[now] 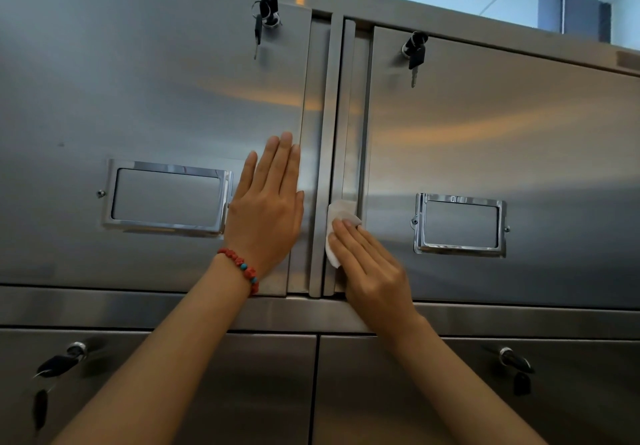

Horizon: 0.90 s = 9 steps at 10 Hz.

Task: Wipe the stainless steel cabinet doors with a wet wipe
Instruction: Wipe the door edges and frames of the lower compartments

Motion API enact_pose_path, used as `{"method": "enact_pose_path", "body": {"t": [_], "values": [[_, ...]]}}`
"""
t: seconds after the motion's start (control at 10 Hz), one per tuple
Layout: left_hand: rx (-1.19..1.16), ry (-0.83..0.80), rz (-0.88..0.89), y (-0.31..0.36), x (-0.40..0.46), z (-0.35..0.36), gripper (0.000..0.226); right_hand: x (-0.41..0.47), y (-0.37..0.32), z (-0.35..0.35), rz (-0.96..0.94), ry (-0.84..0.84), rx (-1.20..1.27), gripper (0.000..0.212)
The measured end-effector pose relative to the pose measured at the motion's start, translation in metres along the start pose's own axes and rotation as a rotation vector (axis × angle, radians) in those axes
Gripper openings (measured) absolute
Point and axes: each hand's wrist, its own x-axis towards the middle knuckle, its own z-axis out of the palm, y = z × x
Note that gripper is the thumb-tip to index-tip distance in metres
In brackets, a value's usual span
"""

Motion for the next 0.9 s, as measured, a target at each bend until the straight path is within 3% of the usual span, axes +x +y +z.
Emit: {"method": "enact_pose_path", "body": {"t": [0.6, 0.8, 0.9], "values": [[-0.001, -0.001, 0.002, -0.001, 0.000, 0.000, 0.055, -0.006, -0.003, 0.003, -0.011, 0.048, -0.037, 0.024], [-0.010, 0.018, 0.007, 0.000, 0.000, 0.000, 0.055, -0.014, -0.011, 0.003, 0.034, 0.011, -0.009, 0.036], [-0.007, 0.006, 0.003, -0.001, 0.000, -0.001, 0.055, -0.026, -0.013, -0.003, -0.033, -0.047, -0.005, 0.037]]}}
